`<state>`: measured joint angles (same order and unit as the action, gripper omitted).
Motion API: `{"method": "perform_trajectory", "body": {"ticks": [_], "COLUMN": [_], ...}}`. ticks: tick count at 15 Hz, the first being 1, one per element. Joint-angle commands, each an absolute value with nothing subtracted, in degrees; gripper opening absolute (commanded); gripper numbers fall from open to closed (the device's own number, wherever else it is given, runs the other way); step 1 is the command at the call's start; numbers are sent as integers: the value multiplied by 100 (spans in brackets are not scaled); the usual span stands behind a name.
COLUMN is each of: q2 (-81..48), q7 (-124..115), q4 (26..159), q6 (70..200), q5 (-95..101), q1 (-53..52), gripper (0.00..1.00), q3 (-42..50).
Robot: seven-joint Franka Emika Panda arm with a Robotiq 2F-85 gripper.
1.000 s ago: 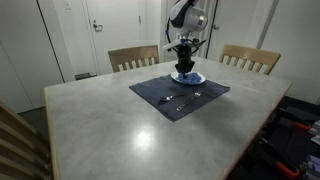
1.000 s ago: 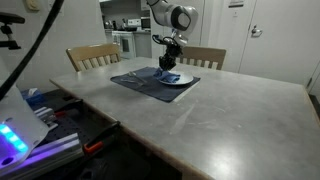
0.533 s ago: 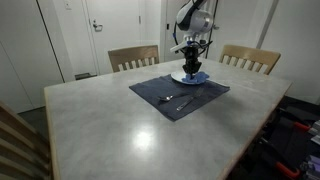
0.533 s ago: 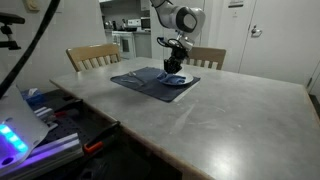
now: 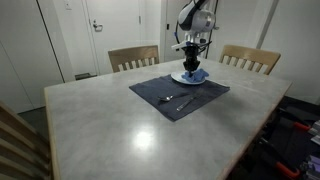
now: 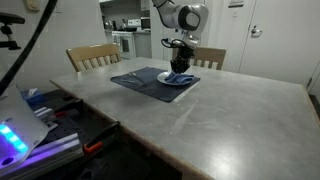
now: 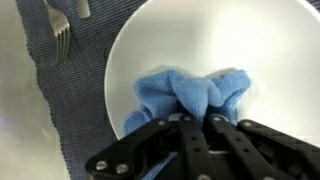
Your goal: Use the blue towel to wipe the plate
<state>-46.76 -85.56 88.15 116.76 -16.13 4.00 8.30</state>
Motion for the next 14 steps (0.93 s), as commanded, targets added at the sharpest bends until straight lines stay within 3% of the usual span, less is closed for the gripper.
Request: {"method": "perform_trajectory", "body": {"ticks": [1, 7, 14], "q2": [-4794, -4916, -4760], "q7": [-8824, -9068, -8545], "q4": [8774, 8692, 8703], "q6": [12312, 12732, 11990], "q5": [-1568, -1542, -1582], "q1": [305, 201, 281], "gripper": [2, 2, 2], "q3": [886, 804, 495]}}
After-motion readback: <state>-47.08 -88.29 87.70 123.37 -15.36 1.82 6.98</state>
